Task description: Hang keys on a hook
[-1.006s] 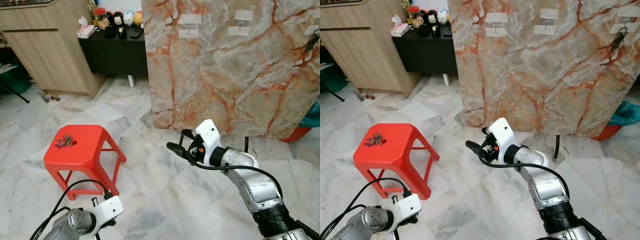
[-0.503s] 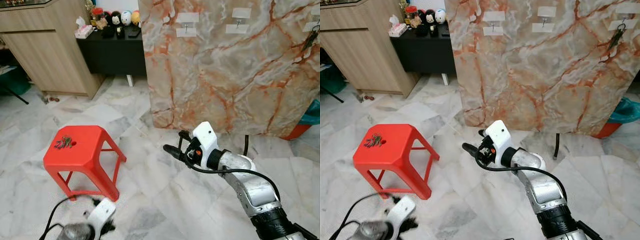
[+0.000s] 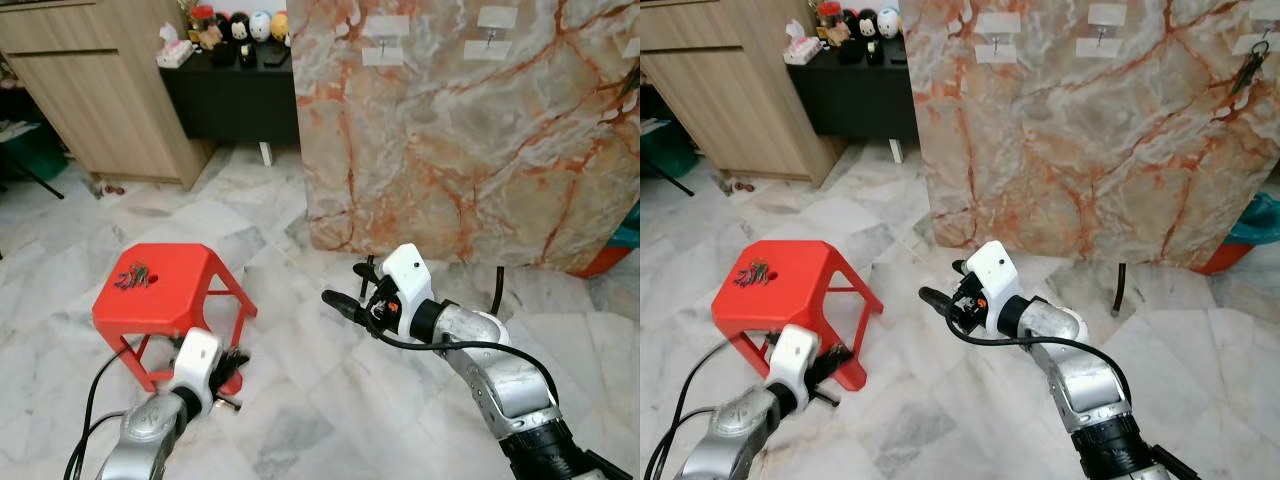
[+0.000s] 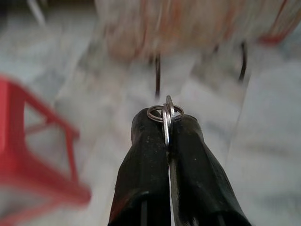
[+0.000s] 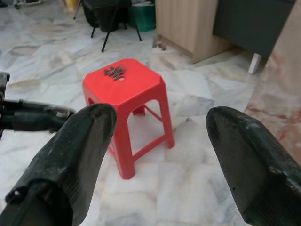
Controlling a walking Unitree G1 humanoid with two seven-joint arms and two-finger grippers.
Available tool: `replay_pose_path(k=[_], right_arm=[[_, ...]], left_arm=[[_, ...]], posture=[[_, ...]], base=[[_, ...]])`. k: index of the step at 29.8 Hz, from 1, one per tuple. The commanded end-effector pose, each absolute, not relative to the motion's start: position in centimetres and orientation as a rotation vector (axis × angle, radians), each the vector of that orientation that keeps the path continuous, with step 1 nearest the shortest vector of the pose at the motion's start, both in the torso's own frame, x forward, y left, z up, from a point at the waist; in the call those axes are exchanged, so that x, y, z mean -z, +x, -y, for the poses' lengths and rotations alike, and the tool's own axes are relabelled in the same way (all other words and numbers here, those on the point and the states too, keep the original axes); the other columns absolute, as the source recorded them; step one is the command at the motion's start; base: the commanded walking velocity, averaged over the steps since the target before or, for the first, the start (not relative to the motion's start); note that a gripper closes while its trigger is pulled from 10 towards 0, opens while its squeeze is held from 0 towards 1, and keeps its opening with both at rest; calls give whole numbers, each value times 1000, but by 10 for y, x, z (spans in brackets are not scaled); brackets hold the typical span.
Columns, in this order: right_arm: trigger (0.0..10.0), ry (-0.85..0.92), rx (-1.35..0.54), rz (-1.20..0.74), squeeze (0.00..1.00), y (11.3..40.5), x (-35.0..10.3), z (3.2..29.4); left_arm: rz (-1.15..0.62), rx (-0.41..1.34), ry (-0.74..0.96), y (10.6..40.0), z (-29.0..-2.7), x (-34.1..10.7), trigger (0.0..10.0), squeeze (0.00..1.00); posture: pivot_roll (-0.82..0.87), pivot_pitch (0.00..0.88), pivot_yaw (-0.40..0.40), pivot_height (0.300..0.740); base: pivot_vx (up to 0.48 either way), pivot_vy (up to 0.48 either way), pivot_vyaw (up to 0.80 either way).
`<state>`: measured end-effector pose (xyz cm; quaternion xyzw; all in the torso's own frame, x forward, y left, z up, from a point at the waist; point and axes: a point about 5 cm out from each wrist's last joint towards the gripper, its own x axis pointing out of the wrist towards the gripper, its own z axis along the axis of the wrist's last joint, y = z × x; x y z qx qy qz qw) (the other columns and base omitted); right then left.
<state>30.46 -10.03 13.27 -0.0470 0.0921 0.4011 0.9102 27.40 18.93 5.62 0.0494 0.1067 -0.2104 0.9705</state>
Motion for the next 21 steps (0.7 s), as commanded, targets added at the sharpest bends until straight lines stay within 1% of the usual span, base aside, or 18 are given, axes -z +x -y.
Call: replay_pose_path(k=[1, 5, 7, 8, 9, 10, 12, 16, 18, 21], right_arm=[[10000, -78, -804, -143, 0, 309, -144, 103], [10000, -72, -770, -126, 0, 311, -147, 111], [10000, -73, -744, -123, 0, 311, -147, 120], [10000, -76, -731, -119, 0, 312, -147, 123], [10000, -76, -731, -119, 0, 312, -147, 123], [10000, -71, -685, -89, 0, 314, -152, 132], [10000, -69, -627, -39, 0, 318, -160, 140], [10000, -11, -545, 9, 0, 321, -170, 152], [10000, -7, -552, 0, 0, 319, -167, 153], [10000, -33, -613, -43, 0, 312, -154, 153]], left_arm=[[-144, 423, 79, 278, -188, -71, 10000, 0], [-16, 461, 22, 286, -172, -105, 10000, 0], [75, 518, -4, 291, -158, -133, 10000, 0], [96, 531, -7, 291, -155, -139, 10000, 0], [96, 531, -7, 291, -155, -139, 10000, 0], [126, 545, 27, 294, -150, -150, 10000, 0], [144, 561, 53, 295, -146, -155, 10000, 0], [167, 594, 57, 292, -139, -163, 10000, 0], [172, 625, 43, 290, -134, -169, 10000, 0], [188, 726, 20, 286, -121, -180, 10000, 0]], posture=[[128, 119, 58, 740], [122, 103, 50, 740], [121, 87, 43, 740], [121, 84, 42, 740], [121, 84, 42, 740], [115, 76, 39, 740], [111, 74, 41, 740], [102, 67, 42, 740], [101, 61, 41, 740], [108, 52, 39, 740]], base=[[0, 0, 0], [0, 0, 0], [0, 0, 0], [0, 0, 0], [0, 0, 0], [0, 0, 0], [0, 0, 0], [0, 0, 0], [0, 0, 0], [0, 0, 0]])
